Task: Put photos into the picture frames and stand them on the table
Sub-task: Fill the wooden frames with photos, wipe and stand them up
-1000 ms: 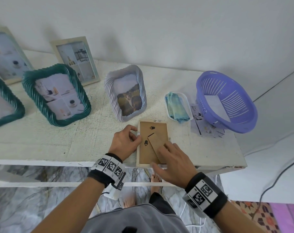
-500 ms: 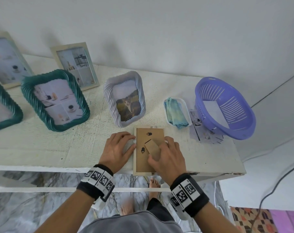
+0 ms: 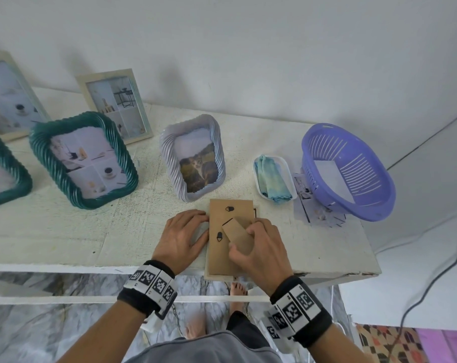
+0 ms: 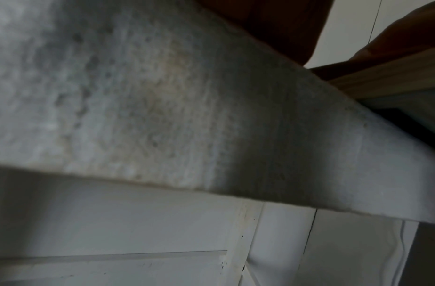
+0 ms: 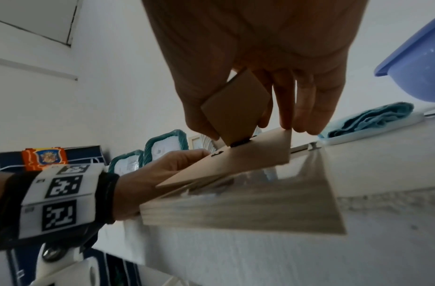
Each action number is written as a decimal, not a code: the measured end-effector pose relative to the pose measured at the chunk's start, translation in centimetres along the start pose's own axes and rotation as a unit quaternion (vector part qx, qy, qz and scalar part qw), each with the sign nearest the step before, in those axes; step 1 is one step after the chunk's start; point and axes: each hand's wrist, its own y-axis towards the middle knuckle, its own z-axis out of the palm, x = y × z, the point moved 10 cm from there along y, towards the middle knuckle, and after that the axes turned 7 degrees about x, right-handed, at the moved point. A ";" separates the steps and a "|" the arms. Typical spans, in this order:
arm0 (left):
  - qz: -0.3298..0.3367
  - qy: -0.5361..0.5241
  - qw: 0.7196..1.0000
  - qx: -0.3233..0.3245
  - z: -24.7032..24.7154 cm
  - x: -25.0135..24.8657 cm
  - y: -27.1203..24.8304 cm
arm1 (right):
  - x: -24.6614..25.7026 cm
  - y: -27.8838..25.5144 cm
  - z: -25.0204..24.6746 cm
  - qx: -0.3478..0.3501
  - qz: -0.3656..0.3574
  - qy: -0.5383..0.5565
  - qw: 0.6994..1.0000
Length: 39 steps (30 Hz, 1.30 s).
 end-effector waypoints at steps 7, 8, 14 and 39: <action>-0.010 -0.037 0.999 -0.022 -0.6 0.2 -0.2 | -5.8 -0.1 -4.2 -0.010 0.075 -0.013 0.997; -0.013 -0.044 0.999 -0.027 -0.7 0.2 -0.2 | -6.9 -0.3 -4.6 -0.001 0.094 -0.030 0.995; -0.031 -0.048 0.998 -0.036 -1.0 0.1 -0.4 | -10.3 -1.4 -3.9 0.039 0.140 -0.070 0.987; -0.068 -0.059 0.996 -0.018 -0.9 0.6 -0.4 | -0.8 1.4 6.7 0.236 -0.017 -0.163 0.958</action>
